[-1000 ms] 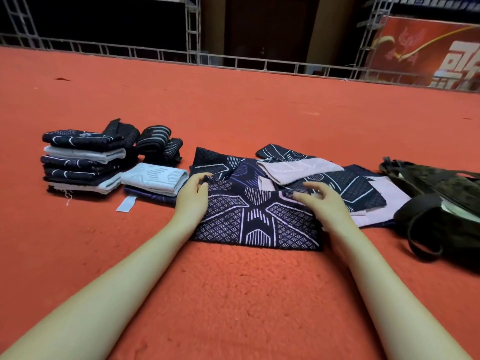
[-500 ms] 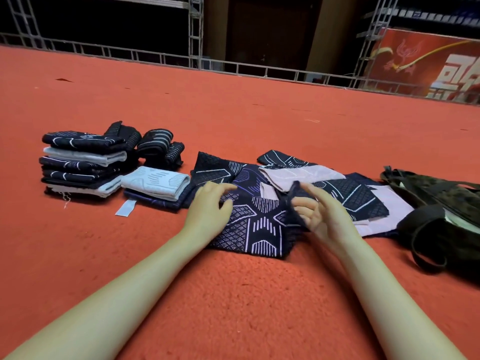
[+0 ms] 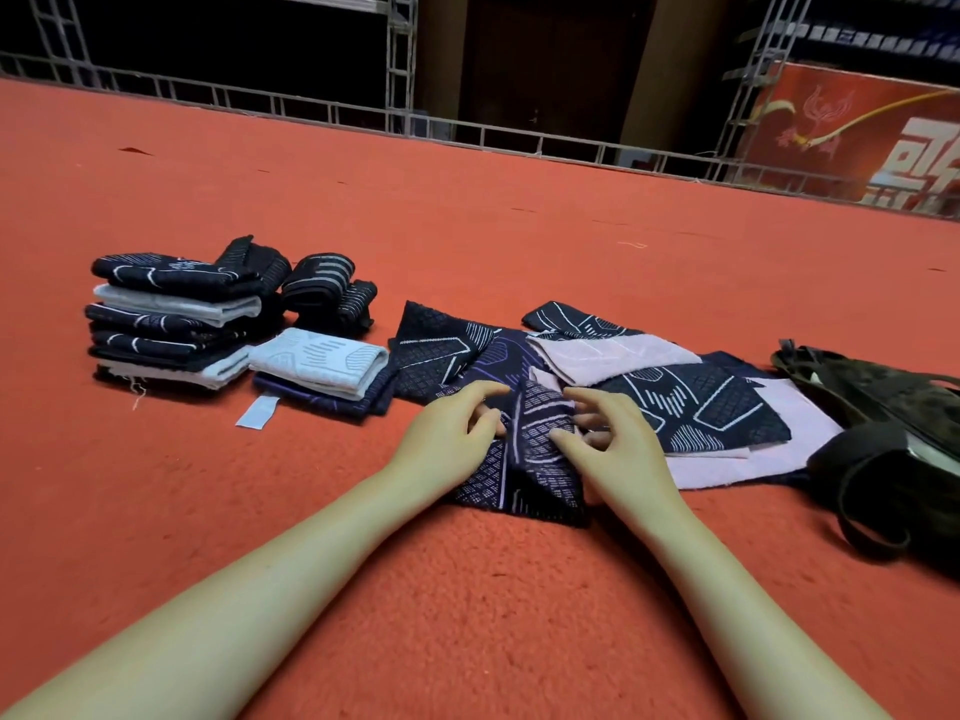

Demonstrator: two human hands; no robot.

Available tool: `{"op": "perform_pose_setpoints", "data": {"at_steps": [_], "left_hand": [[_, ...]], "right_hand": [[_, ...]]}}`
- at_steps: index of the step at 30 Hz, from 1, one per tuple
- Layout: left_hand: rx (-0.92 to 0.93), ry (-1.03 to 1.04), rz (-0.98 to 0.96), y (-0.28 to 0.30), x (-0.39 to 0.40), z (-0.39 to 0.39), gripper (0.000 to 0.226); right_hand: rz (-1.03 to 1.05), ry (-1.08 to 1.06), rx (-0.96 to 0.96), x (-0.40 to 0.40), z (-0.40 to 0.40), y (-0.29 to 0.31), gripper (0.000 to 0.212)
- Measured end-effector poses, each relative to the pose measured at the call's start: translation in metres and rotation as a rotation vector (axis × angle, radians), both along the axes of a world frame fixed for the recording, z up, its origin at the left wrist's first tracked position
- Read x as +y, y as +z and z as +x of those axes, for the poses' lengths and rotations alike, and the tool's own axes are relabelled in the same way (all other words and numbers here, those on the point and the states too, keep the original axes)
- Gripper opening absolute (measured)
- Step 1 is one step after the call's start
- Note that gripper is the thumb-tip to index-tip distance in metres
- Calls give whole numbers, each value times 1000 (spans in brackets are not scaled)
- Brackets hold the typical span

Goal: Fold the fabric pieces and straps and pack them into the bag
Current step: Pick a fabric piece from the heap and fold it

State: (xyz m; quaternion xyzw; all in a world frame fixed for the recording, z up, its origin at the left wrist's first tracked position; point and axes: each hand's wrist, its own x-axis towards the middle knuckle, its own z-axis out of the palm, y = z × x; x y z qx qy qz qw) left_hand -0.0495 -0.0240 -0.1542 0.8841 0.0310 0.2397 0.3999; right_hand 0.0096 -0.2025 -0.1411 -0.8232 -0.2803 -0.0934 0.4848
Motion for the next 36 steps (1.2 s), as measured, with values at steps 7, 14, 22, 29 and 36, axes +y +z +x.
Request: {"op": "perform_pose_setpoints", "data": {"at_steps": [7,14,22,29,36], "left_hand": [[43,-54,42,1,-3,-2,43],[117,-92,75,-1,-3,0,56],[157,-72,97,1,-5,-1,61],[65,-36,183,-6,-3,0,54],[-62,-42,3,-1,-13,0,48]], "right_hand": [[-174,77,-65,2,-2,-7,32],[-168,67,-46,3,-8,-5,41],[-23,-5,249,8,-3,-7,41],[306,92,563,10,-3,-8,44],[510,79,428,6,-10,7,40]]}}
